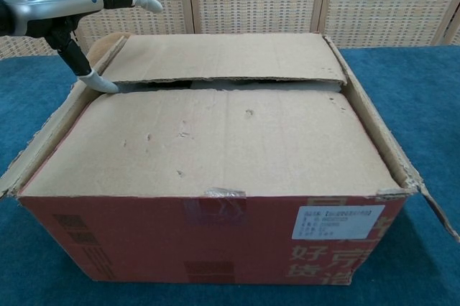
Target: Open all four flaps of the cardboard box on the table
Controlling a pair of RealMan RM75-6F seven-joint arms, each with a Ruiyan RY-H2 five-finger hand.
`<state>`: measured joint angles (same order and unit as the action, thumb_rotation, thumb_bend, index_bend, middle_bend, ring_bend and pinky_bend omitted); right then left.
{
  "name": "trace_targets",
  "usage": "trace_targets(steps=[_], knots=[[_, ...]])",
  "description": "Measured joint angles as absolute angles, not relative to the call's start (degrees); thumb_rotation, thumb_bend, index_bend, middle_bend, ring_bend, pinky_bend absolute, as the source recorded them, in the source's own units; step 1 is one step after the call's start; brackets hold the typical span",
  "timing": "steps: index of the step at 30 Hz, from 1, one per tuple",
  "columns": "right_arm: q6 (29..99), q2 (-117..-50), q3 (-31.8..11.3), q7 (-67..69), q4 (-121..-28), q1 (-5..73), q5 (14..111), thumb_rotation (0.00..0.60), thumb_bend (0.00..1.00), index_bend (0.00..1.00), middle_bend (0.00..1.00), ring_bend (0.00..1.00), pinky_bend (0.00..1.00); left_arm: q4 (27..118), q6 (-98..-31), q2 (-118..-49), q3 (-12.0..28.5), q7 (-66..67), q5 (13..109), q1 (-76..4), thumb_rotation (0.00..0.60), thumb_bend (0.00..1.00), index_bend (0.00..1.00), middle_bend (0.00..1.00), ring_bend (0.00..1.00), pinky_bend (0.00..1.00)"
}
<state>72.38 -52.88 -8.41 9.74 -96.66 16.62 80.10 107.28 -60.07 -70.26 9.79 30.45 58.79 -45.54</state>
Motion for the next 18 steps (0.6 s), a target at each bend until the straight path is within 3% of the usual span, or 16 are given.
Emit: trace_targets(steps=[18], knots=[[72.3,-53.0,-8.7,9.6,-97.0,16.9,80.3,0.600,1.00,0.00,0.00,0.00,0.00,107.2,-67.8,-67.4,13.4,26.9,66.3,-43.8,0.593,0.18,0.00,0.00,0.00,0.00]])
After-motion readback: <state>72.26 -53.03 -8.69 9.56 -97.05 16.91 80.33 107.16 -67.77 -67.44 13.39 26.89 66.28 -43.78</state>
